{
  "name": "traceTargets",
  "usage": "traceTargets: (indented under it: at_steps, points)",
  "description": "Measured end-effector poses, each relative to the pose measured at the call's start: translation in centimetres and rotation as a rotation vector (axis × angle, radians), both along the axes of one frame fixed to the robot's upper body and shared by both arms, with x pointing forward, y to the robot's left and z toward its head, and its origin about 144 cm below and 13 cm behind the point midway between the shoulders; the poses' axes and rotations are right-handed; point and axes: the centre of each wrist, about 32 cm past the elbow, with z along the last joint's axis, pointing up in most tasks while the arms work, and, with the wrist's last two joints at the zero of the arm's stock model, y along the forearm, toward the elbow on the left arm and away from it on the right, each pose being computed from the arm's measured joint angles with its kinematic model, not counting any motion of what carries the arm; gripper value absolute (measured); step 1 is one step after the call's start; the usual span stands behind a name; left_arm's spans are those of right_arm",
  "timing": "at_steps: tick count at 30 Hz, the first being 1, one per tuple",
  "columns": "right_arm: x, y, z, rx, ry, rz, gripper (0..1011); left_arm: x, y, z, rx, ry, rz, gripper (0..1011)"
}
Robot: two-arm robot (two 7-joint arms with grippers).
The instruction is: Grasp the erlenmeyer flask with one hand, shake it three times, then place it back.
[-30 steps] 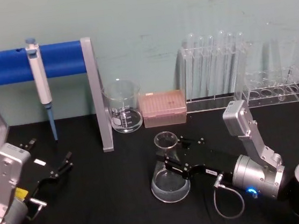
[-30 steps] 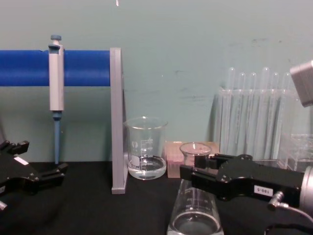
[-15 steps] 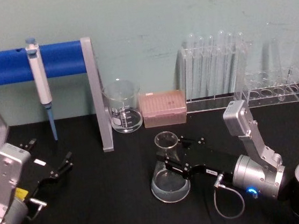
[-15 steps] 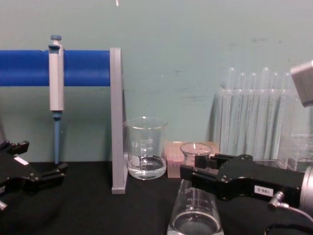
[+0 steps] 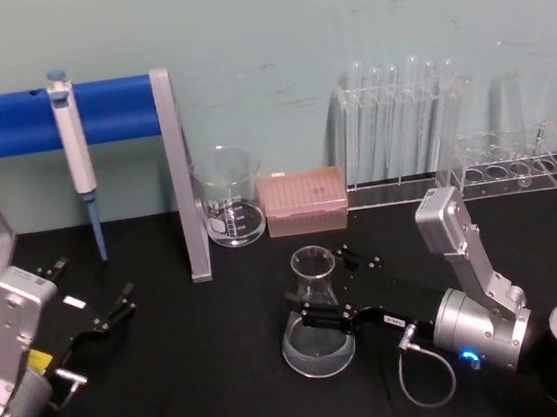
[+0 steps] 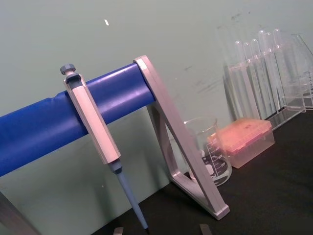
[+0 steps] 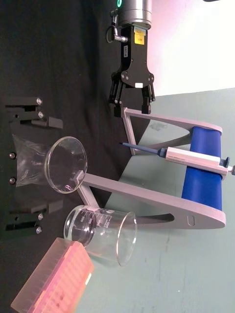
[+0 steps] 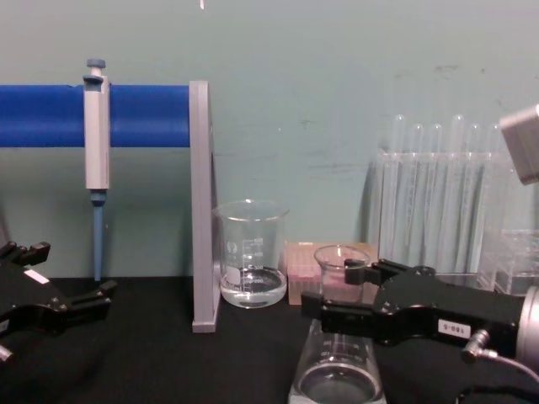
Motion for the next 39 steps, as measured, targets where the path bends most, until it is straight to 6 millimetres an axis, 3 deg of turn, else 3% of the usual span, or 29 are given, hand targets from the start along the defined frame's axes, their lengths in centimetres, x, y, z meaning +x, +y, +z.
traceTargets:
  at_steps: [5,26,39]
  points:
    - [0.0,0.0,0.0,0.000,0.000,0.000,1003,0.0,0.0,0.0,0.000,0.000,0.000,1001]
    - [0.0,-0.2,0.2,-0.003,-0.004,0.005,1000,0.0,0.0,0.0,0.000,0.000,0.000,1001]
    - [-1.2,-2.0,1.0,-0.024,0.003,0.043,1000,0.0,0.0,0.0,0.000,0.000,0.000,1001]
